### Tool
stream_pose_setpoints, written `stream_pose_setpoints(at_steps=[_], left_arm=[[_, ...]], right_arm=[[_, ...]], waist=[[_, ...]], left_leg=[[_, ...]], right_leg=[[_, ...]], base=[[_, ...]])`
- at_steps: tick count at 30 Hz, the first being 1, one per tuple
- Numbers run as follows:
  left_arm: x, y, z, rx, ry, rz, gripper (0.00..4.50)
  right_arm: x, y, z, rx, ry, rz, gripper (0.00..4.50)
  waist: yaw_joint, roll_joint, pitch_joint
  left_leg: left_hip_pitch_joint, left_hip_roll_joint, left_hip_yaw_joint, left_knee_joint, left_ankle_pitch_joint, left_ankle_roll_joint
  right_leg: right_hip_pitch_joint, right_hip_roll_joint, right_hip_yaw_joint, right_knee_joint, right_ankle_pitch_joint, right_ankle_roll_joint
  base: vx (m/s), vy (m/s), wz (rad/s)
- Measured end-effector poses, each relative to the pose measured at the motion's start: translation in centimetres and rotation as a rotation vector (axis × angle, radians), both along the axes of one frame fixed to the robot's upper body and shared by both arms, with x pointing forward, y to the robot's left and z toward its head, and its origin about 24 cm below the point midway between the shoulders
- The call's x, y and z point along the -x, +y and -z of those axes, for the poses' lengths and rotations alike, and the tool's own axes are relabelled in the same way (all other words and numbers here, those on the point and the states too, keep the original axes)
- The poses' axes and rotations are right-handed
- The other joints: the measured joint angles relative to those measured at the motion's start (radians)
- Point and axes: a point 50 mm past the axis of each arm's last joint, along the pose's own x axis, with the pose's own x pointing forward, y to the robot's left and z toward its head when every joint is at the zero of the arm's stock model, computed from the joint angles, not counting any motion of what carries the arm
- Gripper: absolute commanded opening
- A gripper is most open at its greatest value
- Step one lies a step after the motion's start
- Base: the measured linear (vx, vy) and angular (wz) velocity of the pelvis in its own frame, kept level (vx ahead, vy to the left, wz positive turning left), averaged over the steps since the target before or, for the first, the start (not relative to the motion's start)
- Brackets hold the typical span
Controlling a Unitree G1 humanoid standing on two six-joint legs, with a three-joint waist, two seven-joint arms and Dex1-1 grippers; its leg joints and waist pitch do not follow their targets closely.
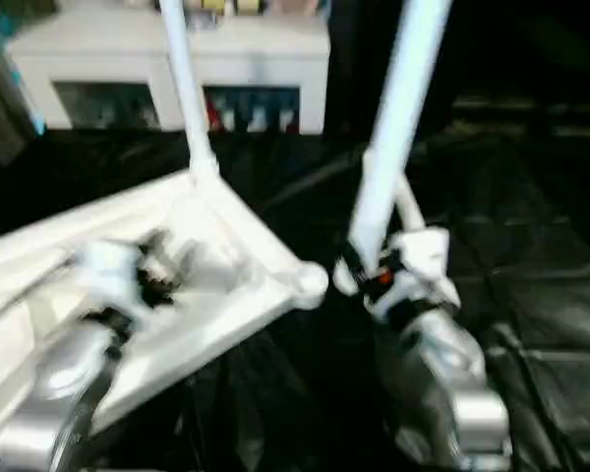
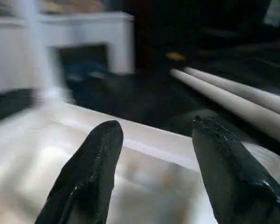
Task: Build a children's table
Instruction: Insert table leg to table base
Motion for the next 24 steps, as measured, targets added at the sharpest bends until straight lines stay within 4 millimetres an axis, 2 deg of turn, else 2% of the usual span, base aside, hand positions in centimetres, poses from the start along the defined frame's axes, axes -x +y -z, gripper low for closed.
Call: stream_pose_setpoints(at_steps=[3, 5, 7, 9, 13, 15, 17, 24], left_arm=[[-0.1, 0.0, 0.1, -0.02, 0.032, 0.052, 2.75], [-0.3, -0.1, 0.4, -0.071, 0.094, 0.13, 2.75], [-0.3, 0.0, 0.8, -0.115, 0.166, 0.186, 2.75], [0.0, -0.7, 1.4, -0.15, 0.231, 0.27, 2.75], [-0.3, -2.4, 1.5, -0.166, 0.255, 0.383, 2.75], [-0.7, -3.0, 1.5, -0.184, 0.263, 0.419, 2.75], [-0.8, -3.2, 1.6, -0.209, 0.276, 0.438, 2.75], [-2.0, -3.7, 3.0, -0.309, 0.353, 0.43, 2.75]], right_arm=[[0.0, 0.0, 0.0, 0.006, 0.004, -0.029, 1.93], [0.0, 0.0, -0.1, 0.067, 0.015, -0.107, 1.93], [0.1, 0.2, -0.1, 0.101, 0.016, -0.164, 1.93], [0.0, 0.0, -0.2, 0.128, 0.013, -0.181, 1.93], [-0.3, -0.5, -0.1, 0.162, 0.018, -0.167, 1.93], [-0.3, -0.8, 0.0, 0.182, 0.029, -0.16, 1.93], [-0.4, -0.9, 0.1, 0.189, 0.033, -0.157, 1.93], [-0.4, -1.0, 0.2, 0.213, 0.037, -0.156, 1.93]], waist=[[0.01, 0.003, 0.002], [0.014, 0.006, 0.005], [0.016, 0.009, 0.01], [0.016, 0.017, 0.016], [0.017, 0.02, 0.017], [0.017, 0.028, 0.015], [0.016, 0.033, 0.015], [0.016, 0.036, 0.014]], left_leg=[[0.005, 0.005, -0.001, -0.006, 0.001, -0.003], [0.01, 0.01, 0.005, -0.009, 0.007, -0.004], [0.023, 0.018, 0.019, -0.012, 0.012, -0.004], [0.029, 0.022, 0.03, -0.015, 0.013, -0.004], [0.027, 0.028, 0.045, -0.033, 0.035, -0.001], [0.024, 0.03, 0.048, -0.035, 0.04, -0.001], [0.023, 0.03, 0.05, -0.036, 0.04, 0.0], [0.02, 0.031, 0.05, -0.04, 0.041, 0.001]], right_leg=[[0.007, 0.0, -0.007, -0.008, 0.006, -0.008], [0.013, 0.0, -0.01, -0.011, 0.007, -0.017], [0.023, -0.002, -0.01, -0.011, 0.009, -0.02], [0.028, -0.007, -0.01, -0.011, 0.011, -0.023], [0.023, -0.008, -0.009, -0.021, 0.024, -0.023], [0.021, -0.007, -0.01, -0.025, 0.027, -0.022], [0.02, -0.008, -0.01, -0.026, 0.028, -0.022], [0.016, -0.008, -0.011, -0.028, 0.027, -0.022]], base=[[0.0, 0.0, 0.0], [-0.07, -0.011, 0.06], [-0.072, -0.005, 0.05], [-0.068, 0.0, 0.03], [-0.028, 0.002, 0.03], [0.0, 0.0, 0.0], [0.0, 0.0, 0.0], [0.0, 0.0, 0.0]])
